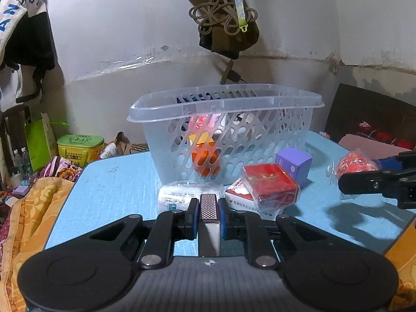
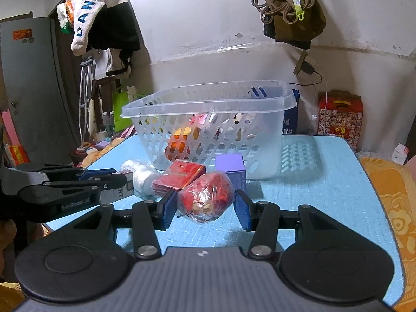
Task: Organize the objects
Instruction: 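Carry both items over the basket and open both tools to drop them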
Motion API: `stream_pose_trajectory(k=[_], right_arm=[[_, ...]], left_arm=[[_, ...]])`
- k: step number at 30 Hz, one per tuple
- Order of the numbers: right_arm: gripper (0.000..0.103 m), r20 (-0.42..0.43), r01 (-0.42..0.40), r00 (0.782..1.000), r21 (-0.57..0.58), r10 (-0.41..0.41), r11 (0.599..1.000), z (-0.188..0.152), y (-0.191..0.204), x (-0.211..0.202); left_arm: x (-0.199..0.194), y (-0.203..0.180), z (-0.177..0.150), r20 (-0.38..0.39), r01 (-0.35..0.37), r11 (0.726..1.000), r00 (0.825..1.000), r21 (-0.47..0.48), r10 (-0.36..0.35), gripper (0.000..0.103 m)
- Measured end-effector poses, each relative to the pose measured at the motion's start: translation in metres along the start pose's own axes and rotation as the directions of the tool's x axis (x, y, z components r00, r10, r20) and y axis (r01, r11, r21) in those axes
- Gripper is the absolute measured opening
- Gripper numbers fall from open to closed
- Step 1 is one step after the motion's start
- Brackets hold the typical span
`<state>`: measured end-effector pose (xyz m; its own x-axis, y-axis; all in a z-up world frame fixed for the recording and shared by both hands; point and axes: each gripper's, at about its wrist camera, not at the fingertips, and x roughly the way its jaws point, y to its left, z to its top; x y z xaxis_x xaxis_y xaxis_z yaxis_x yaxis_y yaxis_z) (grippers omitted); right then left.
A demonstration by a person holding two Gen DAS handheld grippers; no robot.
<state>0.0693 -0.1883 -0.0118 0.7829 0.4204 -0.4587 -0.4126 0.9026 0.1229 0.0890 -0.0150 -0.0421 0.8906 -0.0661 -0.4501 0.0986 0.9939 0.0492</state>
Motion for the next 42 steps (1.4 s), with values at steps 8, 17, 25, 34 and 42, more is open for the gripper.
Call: stream_pose_trajectory(k=[8, 17, 25, 34, 42], right_arm=[[0.052, 0.017, -0.003, 1.000, 0.019, 0.003, 1.000, 0.002, -0.008, -0.006], [0.051, 0.034, 0.004, 0.999, 0.010, -0.004, 1.000, 0.006, -0.009, -0.008], [0.051, 0.059, -0.007, 0.998, 0.027, 0.005, 1.000, 0.015, -0.012, -0.013], [0.051, 0.146, -0.019, 0.989, 0.039, 0.013, 0.999, 0.044, -0.016, -0.024], [0.051, 0.187, -0.007, 0.982, 0.043, -0.001, 0.999, 0.098, -0.021, 0.005]], left_arm=[[-0.010, -0.005, 0.004, 0.028, 0.007, 1.000, 1.000, 0.006, -0.007, 0.019], [-0.018, -0.005, 0.009, 0.059, 0.017, 1.000, 0.998, -0.001, -0.017, 0.019], [-0.032, -0.004, 0.017, 0.110, 0.031, 0.999, 0.994, -0.017, -0.029, 0.019], [-0.047, -0.007, 0.042, 0.182, 0.058, 0.998, 0.982, -0.031, -0.051, 0.019], [-0.027, -0.007, 0.098, 0.235, 0.121, 0.987, 0.967, -0.103, -0.094, 0.019]])
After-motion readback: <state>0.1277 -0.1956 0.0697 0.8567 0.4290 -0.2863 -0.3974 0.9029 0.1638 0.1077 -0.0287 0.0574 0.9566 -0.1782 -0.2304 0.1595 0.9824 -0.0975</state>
